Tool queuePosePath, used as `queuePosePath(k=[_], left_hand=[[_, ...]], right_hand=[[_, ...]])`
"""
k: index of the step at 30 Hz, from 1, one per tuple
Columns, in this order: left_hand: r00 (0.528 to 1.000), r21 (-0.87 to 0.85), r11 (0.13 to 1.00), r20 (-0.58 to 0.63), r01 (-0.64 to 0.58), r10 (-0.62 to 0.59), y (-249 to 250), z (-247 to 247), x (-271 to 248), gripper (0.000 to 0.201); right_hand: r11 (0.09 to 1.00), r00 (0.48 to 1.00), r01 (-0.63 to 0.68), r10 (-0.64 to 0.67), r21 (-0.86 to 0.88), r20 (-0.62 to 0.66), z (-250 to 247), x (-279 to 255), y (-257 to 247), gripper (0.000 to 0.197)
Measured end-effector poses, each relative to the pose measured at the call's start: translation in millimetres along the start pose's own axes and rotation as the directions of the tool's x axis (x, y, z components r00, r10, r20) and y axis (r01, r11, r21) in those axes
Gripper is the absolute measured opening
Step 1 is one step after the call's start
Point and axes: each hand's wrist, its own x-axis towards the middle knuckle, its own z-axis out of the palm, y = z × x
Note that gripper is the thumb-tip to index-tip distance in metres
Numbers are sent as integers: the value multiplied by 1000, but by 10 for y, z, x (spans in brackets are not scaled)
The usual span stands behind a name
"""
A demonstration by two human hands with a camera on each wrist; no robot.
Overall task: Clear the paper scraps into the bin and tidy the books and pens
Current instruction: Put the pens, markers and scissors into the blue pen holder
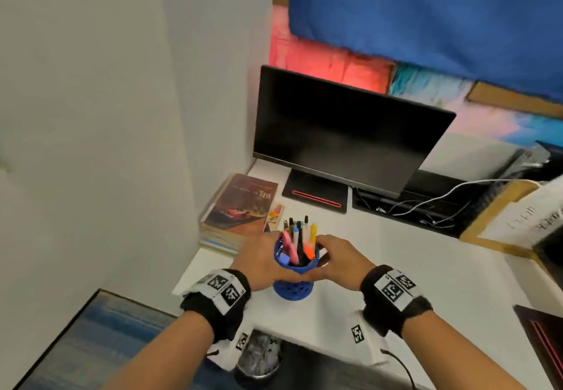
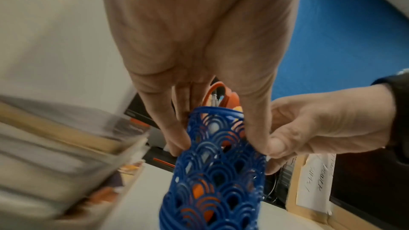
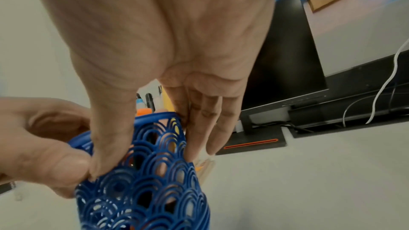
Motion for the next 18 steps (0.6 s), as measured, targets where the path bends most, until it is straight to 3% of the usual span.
queuePosePath(k=[2, 6, 10, 13, 18], left_hand=[[998, 30, 998, -21, 56, -55, 95, 403, 542, 49], [991, 32, 992, -54, 124, -123, 226, 707, 1326, 61], [969, 71, 973, -128, 219, -209, 229, 666, 1828, 65], [959, 72, 971, -188, 226, -210, 95, 641, 2146, 61], [941, 88, 952, -201, 293, -272, -151, 613, 2516, 67]], right_hand=[[1000, 1000, 4, -4, -6, 0, -337, 248, 503, 48], [1000, 999, -6, 7, 22, -41, -712, 806, 1050, 58], [996, 998, 47, -43, 76, -50, -814, 1343, 1232, 62], [985, 995, 67, -56, 158, -77, -795, 1660, 1264, 64], [956, 997, 22, 0, 291, -75, -684, 2036, 1335, 62]])
